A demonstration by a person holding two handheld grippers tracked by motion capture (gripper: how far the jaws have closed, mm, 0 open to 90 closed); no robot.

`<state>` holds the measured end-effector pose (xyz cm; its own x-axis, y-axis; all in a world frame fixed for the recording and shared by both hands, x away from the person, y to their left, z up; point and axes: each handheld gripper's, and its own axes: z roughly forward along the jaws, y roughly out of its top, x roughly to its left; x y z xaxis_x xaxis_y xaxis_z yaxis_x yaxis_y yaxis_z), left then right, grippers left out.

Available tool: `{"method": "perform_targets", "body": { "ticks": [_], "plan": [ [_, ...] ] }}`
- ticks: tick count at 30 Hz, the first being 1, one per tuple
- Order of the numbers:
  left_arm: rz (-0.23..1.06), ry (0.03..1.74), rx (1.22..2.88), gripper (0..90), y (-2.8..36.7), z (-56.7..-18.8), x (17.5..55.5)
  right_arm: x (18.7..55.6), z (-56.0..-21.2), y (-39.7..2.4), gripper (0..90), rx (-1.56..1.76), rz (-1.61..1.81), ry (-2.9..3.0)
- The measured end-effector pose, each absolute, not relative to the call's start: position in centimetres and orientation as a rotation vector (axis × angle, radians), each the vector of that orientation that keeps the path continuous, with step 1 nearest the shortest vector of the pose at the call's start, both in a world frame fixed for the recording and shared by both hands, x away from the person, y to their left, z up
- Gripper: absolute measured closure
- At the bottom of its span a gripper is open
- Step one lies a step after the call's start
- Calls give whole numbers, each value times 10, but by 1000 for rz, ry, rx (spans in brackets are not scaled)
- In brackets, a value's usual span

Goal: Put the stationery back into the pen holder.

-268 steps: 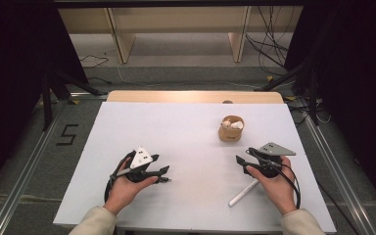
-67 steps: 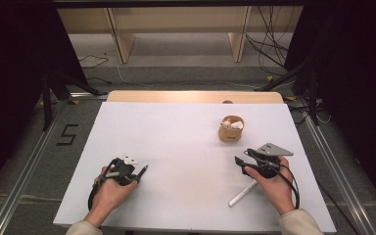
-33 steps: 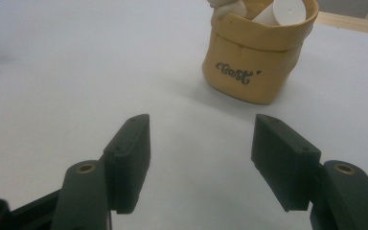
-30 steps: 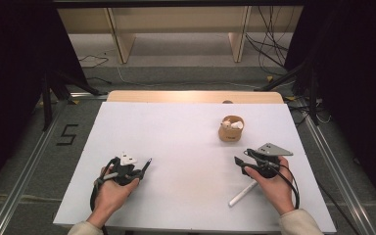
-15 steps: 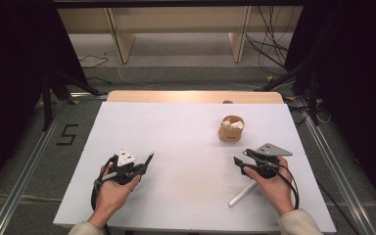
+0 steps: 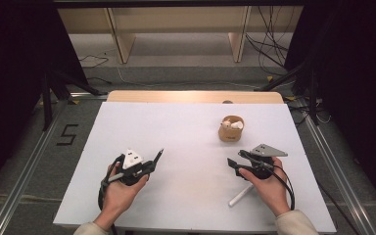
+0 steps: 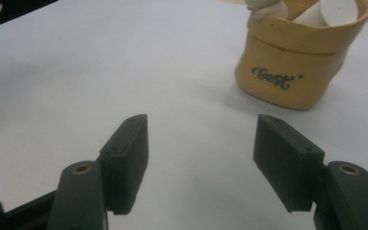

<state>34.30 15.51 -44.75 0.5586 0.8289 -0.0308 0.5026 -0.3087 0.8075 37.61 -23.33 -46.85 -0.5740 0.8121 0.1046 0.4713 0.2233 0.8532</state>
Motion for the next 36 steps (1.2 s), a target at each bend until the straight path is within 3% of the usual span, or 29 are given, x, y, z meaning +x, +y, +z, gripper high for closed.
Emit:
{"method": "perform_targets", "body": {
  "ticks": [36],
  "plan": [
    [461,881,2024,797,86,-445,348,376,-472,-168,339,1116,1501,2245]
  ]
}}
